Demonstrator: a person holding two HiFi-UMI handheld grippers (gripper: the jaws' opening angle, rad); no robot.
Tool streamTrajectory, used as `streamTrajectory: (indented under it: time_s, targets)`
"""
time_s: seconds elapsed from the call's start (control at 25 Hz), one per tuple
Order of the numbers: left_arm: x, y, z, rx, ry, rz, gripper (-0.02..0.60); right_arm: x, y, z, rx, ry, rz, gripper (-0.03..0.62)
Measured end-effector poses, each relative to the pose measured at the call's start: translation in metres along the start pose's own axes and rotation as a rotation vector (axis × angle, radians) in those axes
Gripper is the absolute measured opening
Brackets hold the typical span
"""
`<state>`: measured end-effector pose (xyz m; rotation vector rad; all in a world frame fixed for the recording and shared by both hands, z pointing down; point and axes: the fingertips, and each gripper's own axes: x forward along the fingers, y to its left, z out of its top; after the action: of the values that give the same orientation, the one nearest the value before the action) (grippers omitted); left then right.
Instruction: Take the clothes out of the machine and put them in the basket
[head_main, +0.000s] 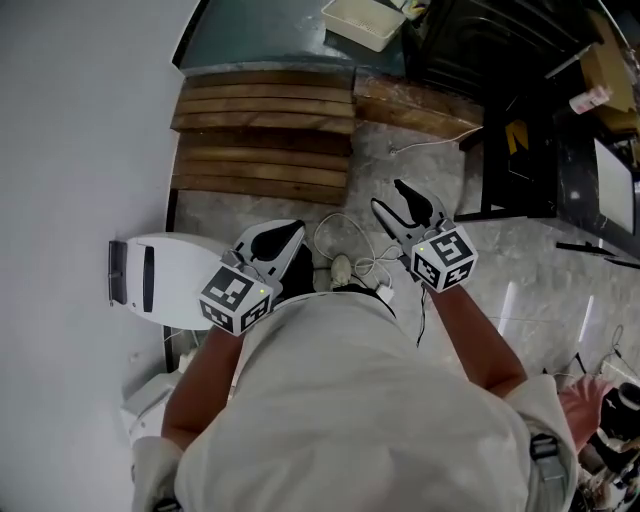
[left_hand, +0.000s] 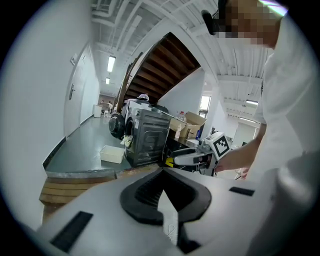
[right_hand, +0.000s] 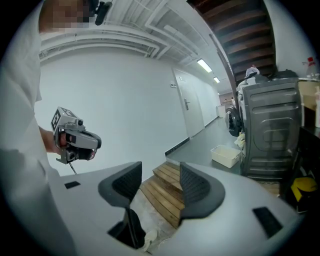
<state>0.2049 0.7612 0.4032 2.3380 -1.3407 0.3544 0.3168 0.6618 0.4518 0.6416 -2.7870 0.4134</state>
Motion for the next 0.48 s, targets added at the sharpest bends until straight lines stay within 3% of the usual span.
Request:
streamTrajectory:
  time_s: [0.24, 0.48]
  targets:
    - [0.03, 0.068, 0.021, -0.036, -0.009, -0.016, -0.004, 0.052, -0.035, 0.017, 0.016, 0.016, -0.028, 0.221]
    - [0.077, 0.17, 0.067, -0.039, -0.024, -0.036, -0.003, 0.131, -0.095, 0.049, 0.031, 0.063, -0.074, 0.221]
